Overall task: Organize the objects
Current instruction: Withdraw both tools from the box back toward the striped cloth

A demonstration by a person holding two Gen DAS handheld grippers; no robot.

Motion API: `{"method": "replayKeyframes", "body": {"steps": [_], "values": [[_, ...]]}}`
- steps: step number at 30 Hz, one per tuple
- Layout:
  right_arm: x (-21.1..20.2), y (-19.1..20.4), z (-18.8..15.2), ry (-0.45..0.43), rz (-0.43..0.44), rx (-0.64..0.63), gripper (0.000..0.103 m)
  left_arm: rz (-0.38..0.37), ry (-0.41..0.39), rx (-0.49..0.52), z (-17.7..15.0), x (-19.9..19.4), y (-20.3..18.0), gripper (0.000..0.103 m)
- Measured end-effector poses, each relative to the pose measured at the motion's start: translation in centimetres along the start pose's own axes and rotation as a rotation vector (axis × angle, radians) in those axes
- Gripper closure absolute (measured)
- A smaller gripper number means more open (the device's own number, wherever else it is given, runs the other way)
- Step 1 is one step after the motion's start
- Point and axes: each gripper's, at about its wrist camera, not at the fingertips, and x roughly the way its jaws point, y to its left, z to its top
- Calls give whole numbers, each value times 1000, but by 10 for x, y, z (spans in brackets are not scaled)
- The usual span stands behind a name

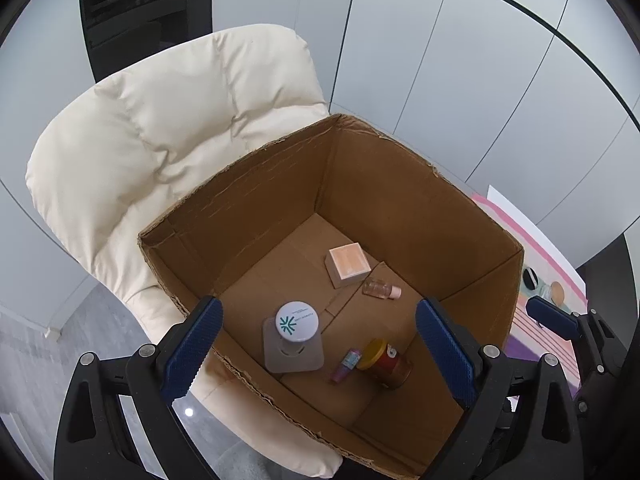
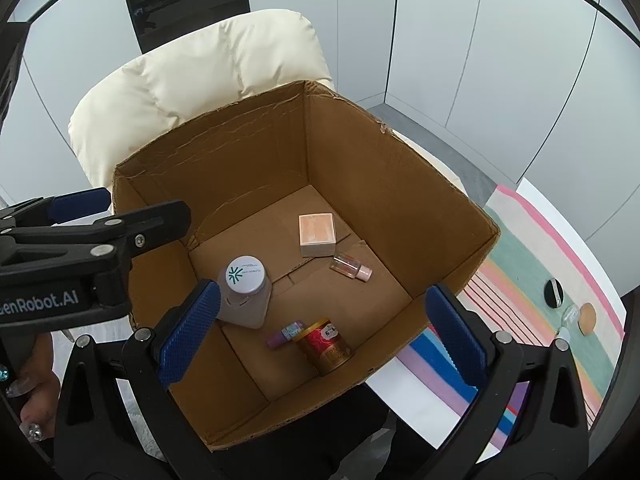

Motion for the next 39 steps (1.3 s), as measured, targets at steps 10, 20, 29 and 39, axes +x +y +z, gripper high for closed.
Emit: {"method": "replayKeyframes", "body": {"steps": [10, 20, 29, 39], "values": [[-11, -5, -4, -12, -8, 21, 0, -2, 4, 2, -1, -8, -4, 5], [-41, -34, -18, -40, -21, 110, 0, -11, -1, 70, -7, -29, -33, 5], [-76, -75, -40, -76, -49, 197, 0, -32, -4, 155, -20, -45, -76, 5], [-113, -123, -77, -100, -116, 293, 0, -106, -11, 249, -37, -56, -139, 5]]}}
